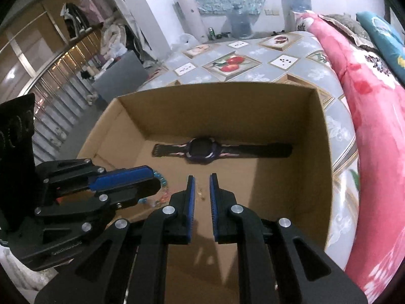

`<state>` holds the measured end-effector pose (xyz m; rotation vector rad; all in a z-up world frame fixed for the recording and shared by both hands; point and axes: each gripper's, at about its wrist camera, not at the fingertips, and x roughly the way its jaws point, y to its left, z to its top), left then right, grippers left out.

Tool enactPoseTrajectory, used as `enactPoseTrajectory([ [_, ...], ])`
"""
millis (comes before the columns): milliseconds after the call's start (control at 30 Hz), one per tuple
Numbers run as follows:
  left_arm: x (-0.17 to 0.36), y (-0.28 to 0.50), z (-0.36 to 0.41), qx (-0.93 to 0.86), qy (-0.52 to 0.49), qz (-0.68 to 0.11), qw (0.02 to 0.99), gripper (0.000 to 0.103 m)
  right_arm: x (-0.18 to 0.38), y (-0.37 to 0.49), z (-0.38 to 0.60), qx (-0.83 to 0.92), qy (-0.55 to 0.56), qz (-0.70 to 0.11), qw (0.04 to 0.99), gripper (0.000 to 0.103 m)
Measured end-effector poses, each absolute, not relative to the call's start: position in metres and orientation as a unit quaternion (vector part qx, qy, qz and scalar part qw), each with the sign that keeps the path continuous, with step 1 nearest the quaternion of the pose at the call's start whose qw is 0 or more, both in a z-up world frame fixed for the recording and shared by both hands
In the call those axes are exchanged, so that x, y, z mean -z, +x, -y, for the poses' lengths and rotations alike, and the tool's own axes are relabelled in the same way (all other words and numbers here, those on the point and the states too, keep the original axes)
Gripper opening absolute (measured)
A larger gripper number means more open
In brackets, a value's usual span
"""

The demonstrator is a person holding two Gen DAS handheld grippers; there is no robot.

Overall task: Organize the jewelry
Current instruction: 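Carry both pieces over the box and open both grippers to drop them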

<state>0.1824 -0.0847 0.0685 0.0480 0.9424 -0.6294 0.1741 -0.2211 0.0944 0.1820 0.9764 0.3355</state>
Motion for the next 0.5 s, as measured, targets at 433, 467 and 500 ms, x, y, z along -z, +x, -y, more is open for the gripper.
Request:
enactPoseTrajectory([
  [433, -0.084, 0.177, 0.062, 0.291, -0.011, -0.419, 0.860, 0.013, -0.113, 0.159, 0.249, -0.152, 0.115, -0.426, 0.885, 0.019],
  [467, -0.087, 0.172, 0.059, 0.292, -0.014, -0.413, 0.863, 0.013, -0.115, 0.154, 0.249, -0.153, 0.114, -0.422, 0.886, 0.019],
  [500, -0.090, 0.169, 0.056, 0.292, -0.016, -0.408, 0.865, 0.013, -0.118, 0.149, 0.250, -0.155, 0.114, -0.418, 0.888, 0.019],
])
